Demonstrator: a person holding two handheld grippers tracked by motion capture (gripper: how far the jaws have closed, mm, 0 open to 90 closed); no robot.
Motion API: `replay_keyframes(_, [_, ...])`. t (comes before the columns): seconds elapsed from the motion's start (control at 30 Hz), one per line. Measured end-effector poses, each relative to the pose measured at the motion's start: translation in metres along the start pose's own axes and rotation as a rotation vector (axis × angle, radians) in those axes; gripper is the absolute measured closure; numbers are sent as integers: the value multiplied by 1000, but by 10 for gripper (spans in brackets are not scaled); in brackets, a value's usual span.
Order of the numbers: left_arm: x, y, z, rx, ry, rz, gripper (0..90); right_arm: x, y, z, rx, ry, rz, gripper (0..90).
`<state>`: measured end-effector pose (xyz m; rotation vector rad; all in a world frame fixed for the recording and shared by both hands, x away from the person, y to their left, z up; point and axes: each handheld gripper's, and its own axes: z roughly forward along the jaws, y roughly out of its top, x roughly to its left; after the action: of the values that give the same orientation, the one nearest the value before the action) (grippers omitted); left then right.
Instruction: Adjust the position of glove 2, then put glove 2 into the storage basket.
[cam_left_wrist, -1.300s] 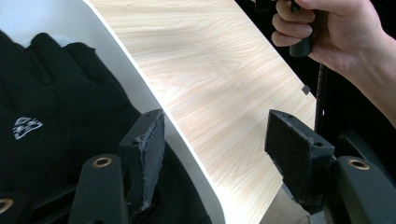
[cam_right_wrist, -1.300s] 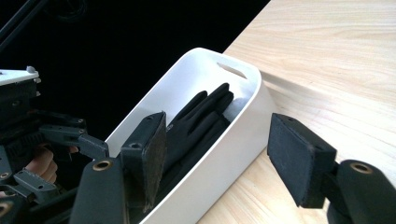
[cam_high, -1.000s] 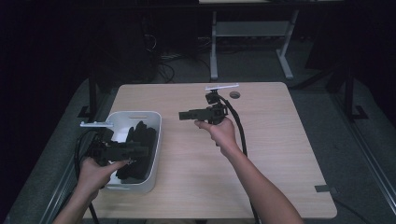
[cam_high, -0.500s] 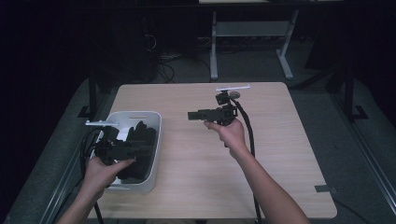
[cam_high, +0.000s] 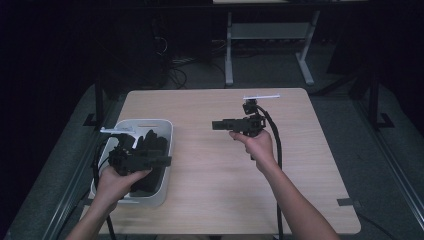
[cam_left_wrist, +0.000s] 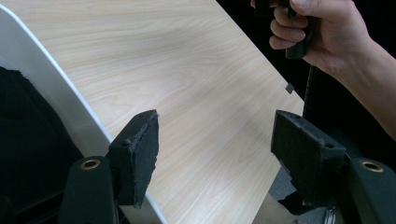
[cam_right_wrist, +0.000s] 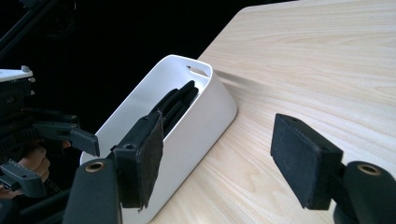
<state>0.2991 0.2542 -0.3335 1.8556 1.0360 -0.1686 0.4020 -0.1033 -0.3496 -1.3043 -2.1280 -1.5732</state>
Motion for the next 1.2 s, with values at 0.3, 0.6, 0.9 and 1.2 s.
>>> replay_keyframes(0.3, [-3,1,8,13,-5,12,320,-7,-3,-13,-12,-14,15,339])
replay_keyframes(0.6, [-5,0,20,32,-14,18,313,-20,-11,-26,-34,-30,47,340])
replay_keyframes(0.9, [-12,3,34,50,-36,32,313,-29,-19,-41,-44,-45,60,339])
replay_keyframes(1.2, [-20,4,51,72,-47,40,298,-36,-24,-55,-68,-63,71,337])
